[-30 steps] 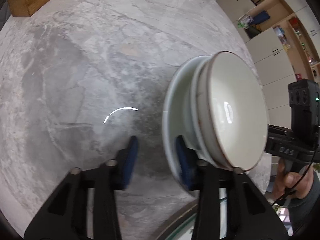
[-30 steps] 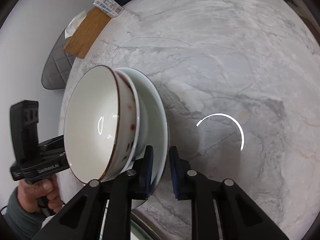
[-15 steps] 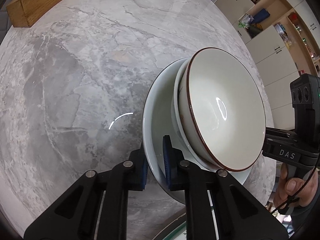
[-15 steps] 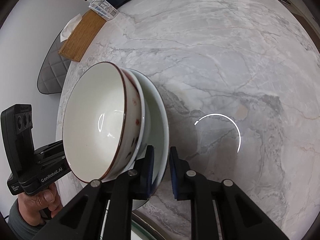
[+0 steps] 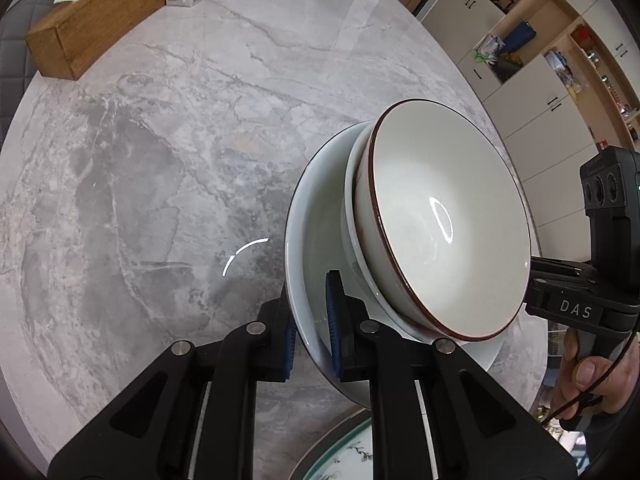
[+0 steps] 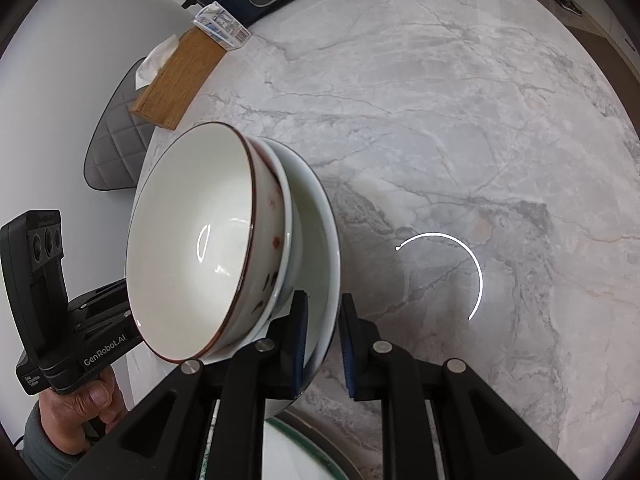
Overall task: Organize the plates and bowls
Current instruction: 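Lift the bowl stack with both grippers and carry it onto the teal plate stack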
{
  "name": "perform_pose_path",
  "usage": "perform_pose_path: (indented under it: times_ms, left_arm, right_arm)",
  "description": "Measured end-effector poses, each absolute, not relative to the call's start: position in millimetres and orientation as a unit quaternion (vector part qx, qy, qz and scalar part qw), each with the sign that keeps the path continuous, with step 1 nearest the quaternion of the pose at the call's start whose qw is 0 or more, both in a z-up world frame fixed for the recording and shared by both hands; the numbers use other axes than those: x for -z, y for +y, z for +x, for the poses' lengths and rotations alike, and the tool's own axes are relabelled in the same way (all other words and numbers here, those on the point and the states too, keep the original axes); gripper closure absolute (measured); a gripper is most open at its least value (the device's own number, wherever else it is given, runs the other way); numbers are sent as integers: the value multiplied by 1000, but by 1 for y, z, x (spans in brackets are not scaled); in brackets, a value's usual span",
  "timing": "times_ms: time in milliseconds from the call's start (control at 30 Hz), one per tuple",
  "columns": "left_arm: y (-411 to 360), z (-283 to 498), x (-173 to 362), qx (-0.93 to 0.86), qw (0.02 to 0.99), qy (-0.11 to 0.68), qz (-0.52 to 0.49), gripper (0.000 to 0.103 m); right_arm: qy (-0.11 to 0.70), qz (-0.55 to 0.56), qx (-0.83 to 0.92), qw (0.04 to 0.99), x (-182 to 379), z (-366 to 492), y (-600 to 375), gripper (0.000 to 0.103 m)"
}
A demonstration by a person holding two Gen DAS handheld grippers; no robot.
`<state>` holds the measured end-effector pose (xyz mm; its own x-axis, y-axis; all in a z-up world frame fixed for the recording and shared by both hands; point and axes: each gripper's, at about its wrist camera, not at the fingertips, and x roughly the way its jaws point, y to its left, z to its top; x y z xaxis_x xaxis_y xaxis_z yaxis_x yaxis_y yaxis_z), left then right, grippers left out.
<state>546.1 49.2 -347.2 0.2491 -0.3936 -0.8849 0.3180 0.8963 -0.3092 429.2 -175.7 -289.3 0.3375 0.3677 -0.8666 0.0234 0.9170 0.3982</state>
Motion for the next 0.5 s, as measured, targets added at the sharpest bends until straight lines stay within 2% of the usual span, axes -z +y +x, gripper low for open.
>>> perform_pose_path:
  times_ms: [500]
  left_arm:
    - [69, 473, 300, 211, 804, 555, -35, 92]
  right_arm:
    - [565, 153, -144, 798, 257, 371, -160, 84]
